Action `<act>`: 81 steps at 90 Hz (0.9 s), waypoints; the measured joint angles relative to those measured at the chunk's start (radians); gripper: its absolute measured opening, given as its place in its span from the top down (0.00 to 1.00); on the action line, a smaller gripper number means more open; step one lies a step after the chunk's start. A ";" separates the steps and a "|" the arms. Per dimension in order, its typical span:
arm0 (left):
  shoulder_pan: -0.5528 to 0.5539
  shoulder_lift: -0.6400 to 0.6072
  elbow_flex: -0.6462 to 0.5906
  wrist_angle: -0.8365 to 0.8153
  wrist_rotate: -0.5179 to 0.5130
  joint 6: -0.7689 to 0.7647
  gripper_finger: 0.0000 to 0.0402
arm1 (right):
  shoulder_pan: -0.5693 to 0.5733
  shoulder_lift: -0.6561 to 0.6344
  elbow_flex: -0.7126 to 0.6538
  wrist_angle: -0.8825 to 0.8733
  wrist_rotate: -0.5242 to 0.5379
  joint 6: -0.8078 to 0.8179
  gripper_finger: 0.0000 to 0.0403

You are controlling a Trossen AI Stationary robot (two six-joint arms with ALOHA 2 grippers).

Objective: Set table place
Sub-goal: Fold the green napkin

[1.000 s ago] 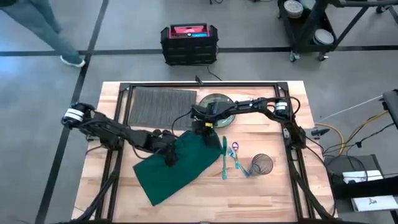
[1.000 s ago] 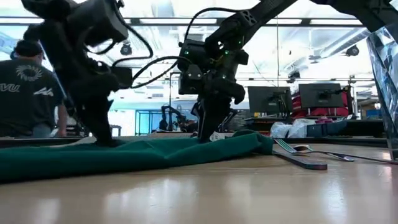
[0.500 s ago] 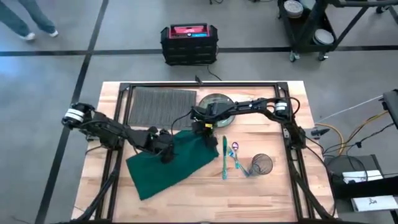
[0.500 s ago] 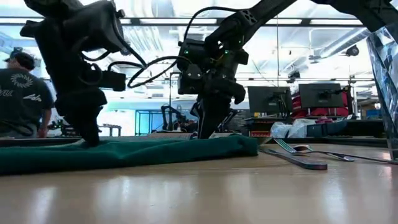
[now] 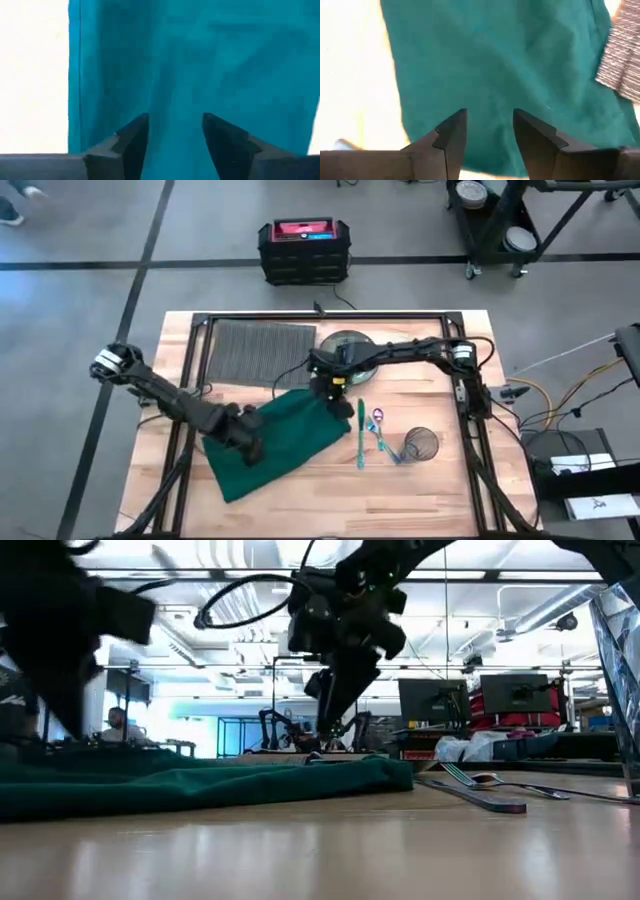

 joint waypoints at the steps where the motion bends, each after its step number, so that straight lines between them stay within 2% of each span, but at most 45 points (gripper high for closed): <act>1: -0.006 0.000 -0.002 -0.010 0.001 -0.012 0.59 | 0.002 0.002 -0.002 0.003 0.011 -0.003 0.64; 14: -0.042 -0.004 0.007 -0.198 -0.004 -0.145 0.65 | 0.018 0.010 -0.005 0.019 0.240 -0.035 0.68; 21: -0.042 -0.011 0.008 -0.206 0.019 -0.160 0.69 | 0.016 -0.003 -0.005 0.012 0.315 -0.026 0.70; 28: -0.043 -0.016 0.008 -0.113 0.044 -0.116 0.71 | 0.014 -0.023 -0.005 -0.014 0.290 -0.014 0.72; 40: -0.049 -0.001 -0.019 0.046 0.067 -0.043 0.74 | 0.018 -0.033 -0.019 0.002 0.090 -0.021 0.75; 46: -0.057 0.020 -0.041 0.071 0.115 -0.068 0.76 | 0.023 -0.020 -0.047 0.054 0.053 -0.025 0.76; 55: -0.091 0.050 -0.067 0.076 0.210 -0.148 0.79 | 0.023 0.006 -0.080 0.074 0.073 -0.037 0.79; 61: -0.123 0.063 -0.080 0.074 0.257 -0.218 0.81 | 0.023 0.019 -0.090 0.072 0.145 -0.037 0.81; 71: -0.188 0.074 -0.082 0.079 0.292 -0.345 0.81 | 0.023 0.021 -0.108 0.054 0.258 -0.036 0.85; 81: -0.245 0.074 -0.083 0.080 0.341 -0.461 0.81 | 0.023 0.021 -0.103 0.019 0.283 -0.038 0.88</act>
